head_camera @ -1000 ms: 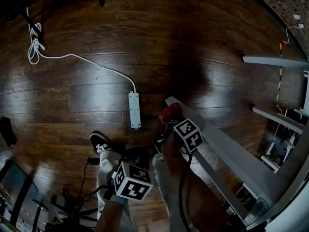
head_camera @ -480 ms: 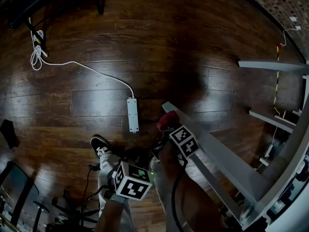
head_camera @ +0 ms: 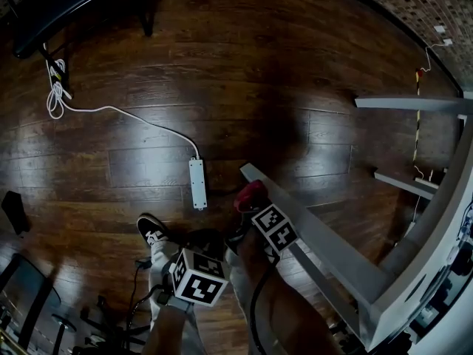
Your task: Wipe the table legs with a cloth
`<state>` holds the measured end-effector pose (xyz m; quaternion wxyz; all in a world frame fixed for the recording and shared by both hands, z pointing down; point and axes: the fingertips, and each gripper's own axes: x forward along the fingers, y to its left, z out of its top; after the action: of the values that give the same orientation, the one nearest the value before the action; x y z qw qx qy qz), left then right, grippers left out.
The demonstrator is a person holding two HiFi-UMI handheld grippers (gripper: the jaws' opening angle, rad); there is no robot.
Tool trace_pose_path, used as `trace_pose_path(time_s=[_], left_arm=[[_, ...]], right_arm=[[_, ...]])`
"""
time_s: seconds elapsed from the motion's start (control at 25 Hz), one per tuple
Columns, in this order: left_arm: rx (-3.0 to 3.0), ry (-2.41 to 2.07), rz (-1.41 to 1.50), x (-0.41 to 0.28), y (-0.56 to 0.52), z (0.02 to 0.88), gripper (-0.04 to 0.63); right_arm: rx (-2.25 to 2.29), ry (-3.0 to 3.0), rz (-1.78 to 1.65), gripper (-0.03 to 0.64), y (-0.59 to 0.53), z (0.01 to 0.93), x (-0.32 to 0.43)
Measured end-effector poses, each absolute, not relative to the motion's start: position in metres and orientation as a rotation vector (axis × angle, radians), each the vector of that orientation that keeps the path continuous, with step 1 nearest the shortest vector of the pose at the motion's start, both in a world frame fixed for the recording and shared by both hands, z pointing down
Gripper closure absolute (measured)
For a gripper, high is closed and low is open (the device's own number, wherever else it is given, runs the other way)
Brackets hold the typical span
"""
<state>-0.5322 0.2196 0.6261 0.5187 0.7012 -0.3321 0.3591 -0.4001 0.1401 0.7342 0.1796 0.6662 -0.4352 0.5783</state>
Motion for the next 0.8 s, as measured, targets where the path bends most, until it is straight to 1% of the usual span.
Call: trace_pose_path(time_s=[0.8], left_arm=[[1.735, -0.833, 0.874, -0.536, 0.202, 0.587, 0.594]], right_arm=[[1.907, -1.239, 1.66, 0.488, 0.138, 0.675, -0.4]])
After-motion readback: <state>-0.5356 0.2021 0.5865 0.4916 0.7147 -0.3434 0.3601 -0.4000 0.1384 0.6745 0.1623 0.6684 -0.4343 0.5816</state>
